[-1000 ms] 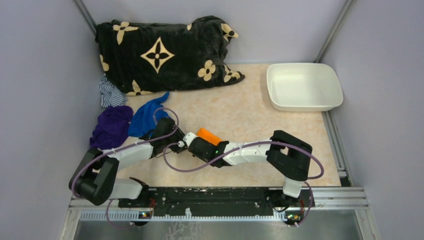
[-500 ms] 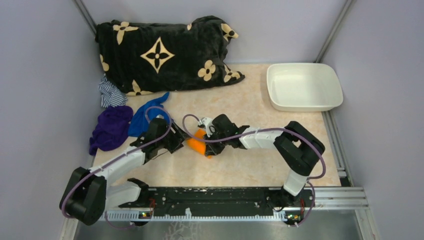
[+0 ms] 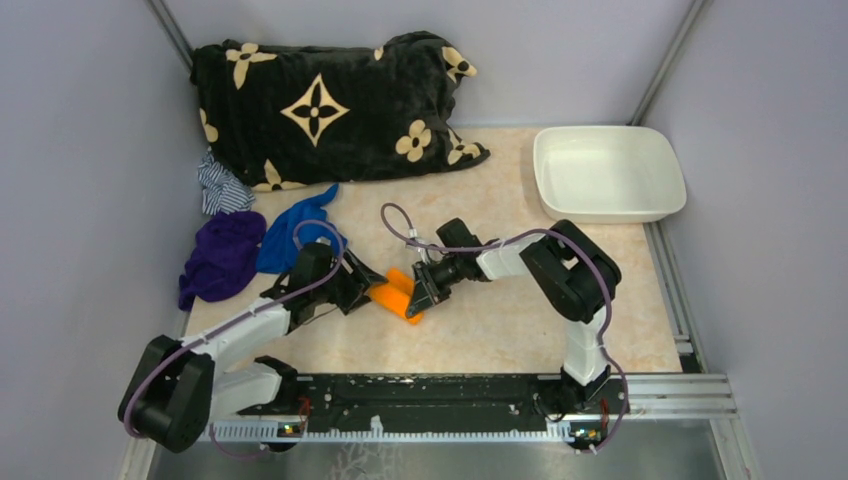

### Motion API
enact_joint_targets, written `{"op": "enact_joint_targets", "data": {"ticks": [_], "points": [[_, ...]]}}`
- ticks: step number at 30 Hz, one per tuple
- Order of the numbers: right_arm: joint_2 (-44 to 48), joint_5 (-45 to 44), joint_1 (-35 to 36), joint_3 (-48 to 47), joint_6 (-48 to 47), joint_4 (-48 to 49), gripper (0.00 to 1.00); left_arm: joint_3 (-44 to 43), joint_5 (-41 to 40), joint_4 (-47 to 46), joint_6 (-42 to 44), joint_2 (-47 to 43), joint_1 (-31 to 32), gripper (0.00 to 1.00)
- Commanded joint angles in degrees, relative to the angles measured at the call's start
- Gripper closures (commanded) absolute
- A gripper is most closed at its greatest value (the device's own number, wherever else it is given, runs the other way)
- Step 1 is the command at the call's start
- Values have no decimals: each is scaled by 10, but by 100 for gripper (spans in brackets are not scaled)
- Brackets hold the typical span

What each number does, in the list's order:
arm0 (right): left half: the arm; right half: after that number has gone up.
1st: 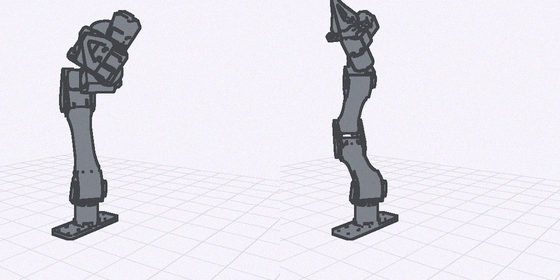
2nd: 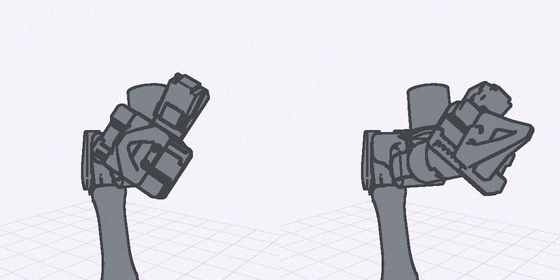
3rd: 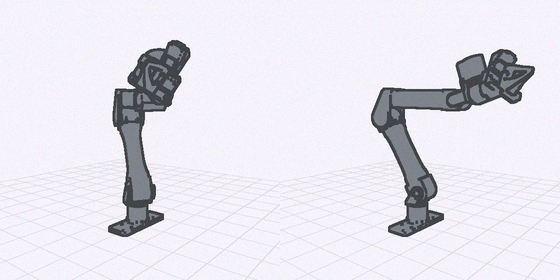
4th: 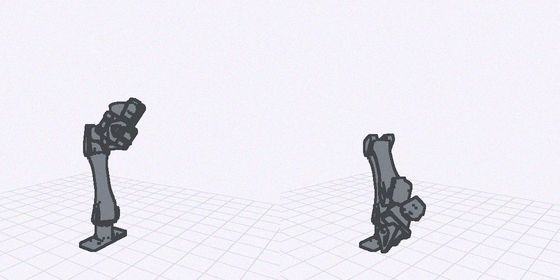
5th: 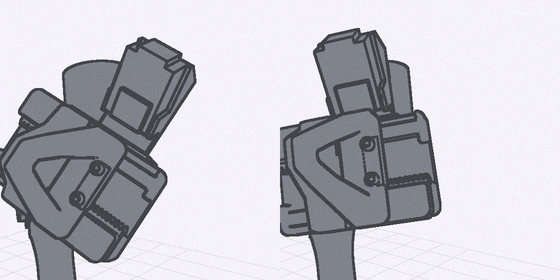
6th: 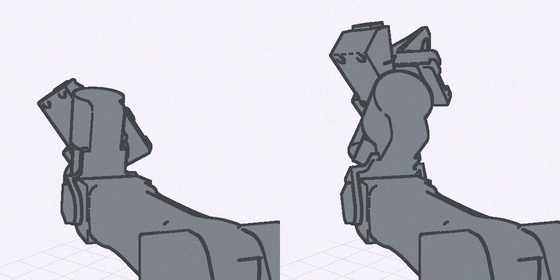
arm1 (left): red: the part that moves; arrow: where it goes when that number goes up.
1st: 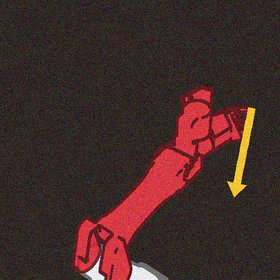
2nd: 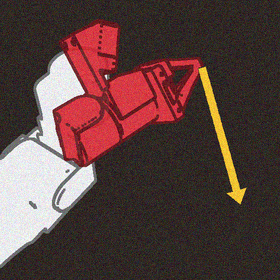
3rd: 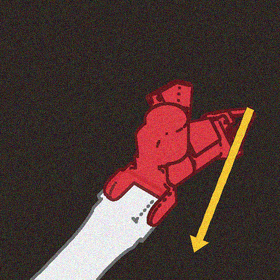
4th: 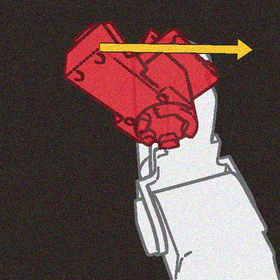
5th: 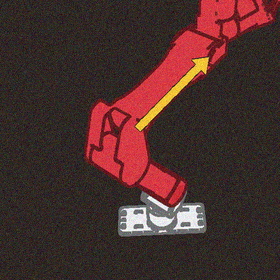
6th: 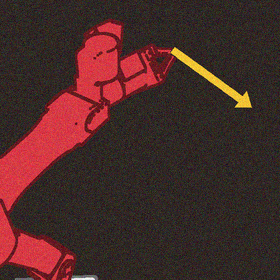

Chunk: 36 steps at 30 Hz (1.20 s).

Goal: Roll the towels
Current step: Roll the towel at the center of the board.

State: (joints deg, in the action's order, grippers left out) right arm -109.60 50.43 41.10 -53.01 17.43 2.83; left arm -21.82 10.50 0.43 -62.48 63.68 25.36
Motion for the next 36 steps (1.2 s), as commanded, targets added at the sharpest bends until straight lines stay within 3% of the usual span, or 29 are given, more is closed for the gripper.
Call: {"op": "enact_joint_targets", "data": {"ticks": [1,6,12,15,21,24,31,36], "points": [[-52,-20,1,20,9,-80,100,5,12,-31,-19,17,3,26],[-68,-25,-4,20,28,-77,100,-6,11,-34,-18,74,6,30],[-44,-71,-4,15,20,-97,100,-10,9,-26,-13,122,11,45],[-7,-116,4,14,1,-116,91,-19,6,-11,-4,133,11,53],[99,-293,59,-4,-52,-196,60,-49,-22,36,24,135,10,61],[161,-403,97,-19,-71,-237,50,-57,-36,54,32,131,11,62],[221,-641,215,-68,-119,-275,40,-64,-46,67,39,132,11,62],[189,-722,293,-84,-175,-223,37,-65,-45,66,41,139,11,62]]}}
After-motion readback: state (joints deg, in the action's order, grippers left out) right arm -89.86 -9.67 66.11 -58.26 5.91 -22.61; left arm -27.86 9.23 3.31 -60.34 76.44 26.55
